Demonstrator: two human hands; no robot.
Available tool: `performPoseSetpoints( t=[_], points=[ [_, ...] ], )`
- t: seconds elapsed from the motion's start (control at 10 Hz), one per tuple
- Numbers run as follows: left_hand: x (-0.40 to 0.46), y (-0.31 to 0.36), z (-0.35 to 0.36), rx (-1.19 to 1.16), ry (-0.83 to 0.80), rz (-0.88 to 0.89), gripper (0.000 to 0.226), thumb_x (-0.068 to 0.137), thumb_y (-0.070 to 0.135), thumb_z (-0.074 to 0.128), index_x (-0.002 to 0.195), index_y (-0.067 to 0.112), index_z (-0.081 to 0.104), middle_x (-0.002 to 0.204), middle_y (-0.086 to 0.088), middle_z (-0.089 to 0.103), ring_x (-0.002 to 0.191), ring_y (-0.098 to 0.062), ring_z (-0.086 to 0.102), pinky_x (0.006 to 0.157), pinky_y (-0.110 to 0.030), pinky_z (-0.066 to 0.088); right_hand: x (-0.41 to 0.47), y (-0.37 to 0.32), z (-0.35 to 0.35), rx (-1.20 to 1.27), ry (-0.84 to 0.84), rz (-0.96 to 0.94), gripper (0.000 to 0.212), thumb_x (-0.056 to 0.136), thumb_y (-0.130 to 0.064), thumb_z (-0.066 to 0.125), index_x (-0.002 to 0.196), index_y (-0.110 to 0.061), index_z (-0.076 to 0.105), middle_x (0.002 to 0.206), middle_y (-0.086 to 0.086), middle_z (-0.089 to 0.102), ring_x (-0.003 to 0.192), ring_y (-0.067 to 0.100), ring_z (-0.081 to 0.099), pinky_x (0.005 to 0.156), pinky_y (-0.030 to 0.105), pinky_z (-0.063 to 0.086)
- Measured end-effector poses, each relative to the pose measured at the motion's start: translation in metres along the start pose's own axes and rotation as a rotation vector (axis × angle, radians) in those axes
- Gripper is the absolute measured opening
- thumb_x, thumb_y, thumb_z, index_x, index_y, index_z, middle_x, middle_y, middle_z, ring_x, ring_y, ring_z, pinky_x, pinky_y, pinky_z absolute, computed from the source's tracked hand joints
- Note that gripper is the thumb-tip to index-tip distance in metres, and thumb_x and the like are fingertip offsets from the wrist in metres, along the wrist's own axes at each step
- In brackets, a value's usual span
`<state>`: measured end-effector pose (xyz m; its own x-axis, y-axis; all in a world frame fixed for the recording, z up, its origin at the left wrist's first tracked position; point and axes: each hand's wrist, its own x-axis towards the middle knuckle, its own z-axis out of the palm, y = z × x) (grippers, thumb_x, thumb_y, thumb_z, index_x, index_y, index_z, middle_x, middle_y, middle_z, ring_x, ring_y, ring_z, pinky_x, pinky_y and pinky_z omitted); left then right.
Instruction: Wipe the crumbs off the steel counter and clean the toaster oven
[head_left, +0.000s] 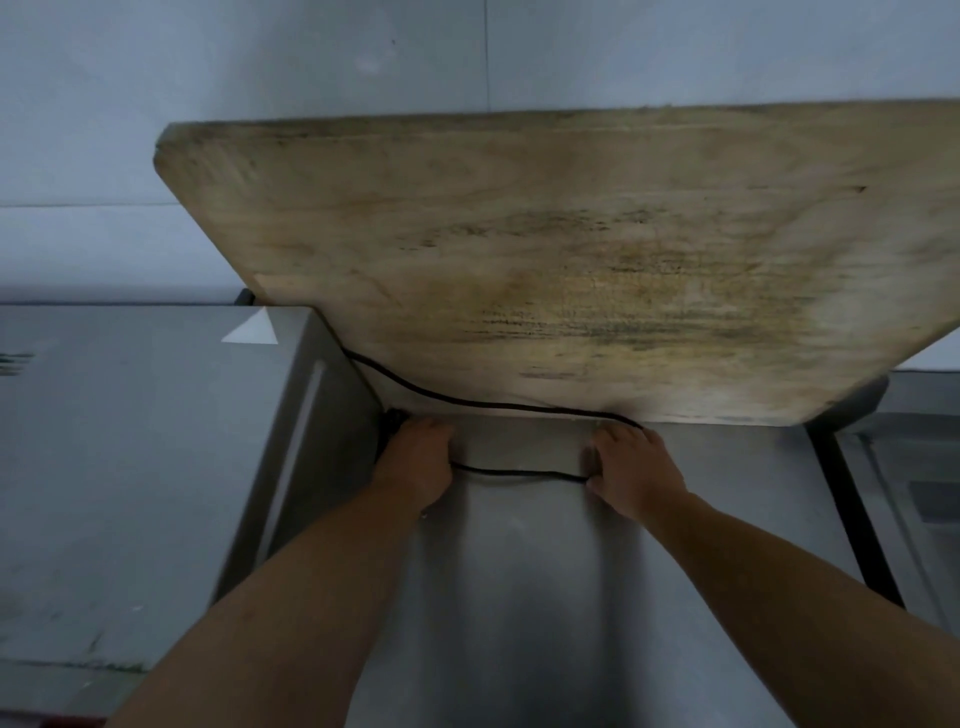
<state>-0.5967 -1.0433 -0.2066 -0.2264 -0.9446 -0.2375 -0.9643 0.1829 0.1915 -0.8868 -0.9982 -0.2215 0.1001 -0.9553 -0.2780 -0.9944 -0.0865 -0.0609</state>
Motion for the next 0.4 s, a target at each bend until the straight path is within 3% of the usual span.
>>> performPoseSetpoints(
  t=[0.2,0.3,0.4],
  points=[
    [-0.015,0.019,-0.011,-0.047,-0.013,0.071,0.047,0.086,0.026,0.06,0.131,0.014,0.056,0.133,-0.014,0.056,0.122,-0.032,0.047,0.104,-0.033,0.038,-0.015,-0.012,-0.018,0.09,-0.157,0.086,0.04,0.093,-0.027,0.049,0.132,-0.016,0.047,0.136,0.01,0.049,0.126,0.03,0.045,0.101,0.043,0.042],
    [-0.032,0.029,-0.018,0.012,-0.027,0.102,0.04,0.087,0.025,0.053,0.125,0.014,0.056,0.129,-0.013,0.057,0.118,-0.032,0.048,0.098,-0.033,0.038,-0.032,-0.026,-0.03,0.122,-0.247,0.088,0.039,0.089,-0.02,0.047,0.128,-0.017,0.047,0.125,0.012,0.053,0.112,0.033,0.054,0.091,0.043,0.048],
    [-0.047,0.039,-0.022,0.071,-0.041,0.142,0.036,0.09,0.022,0.051,0.124,0.01,0.052,0.127,-0.014,0.055,0.12,-0.031,0.045,0.097,-0.034,0.037,-0.035,-0.039,-0.041,0.119,-0.229,0.052,0.042,0.085,-0.017,0.048,0.127,-0.015,0.047,0.123,0.014,0.053,0.11,0.034,0.055,0.089,0.044,0.05]
  ],
)
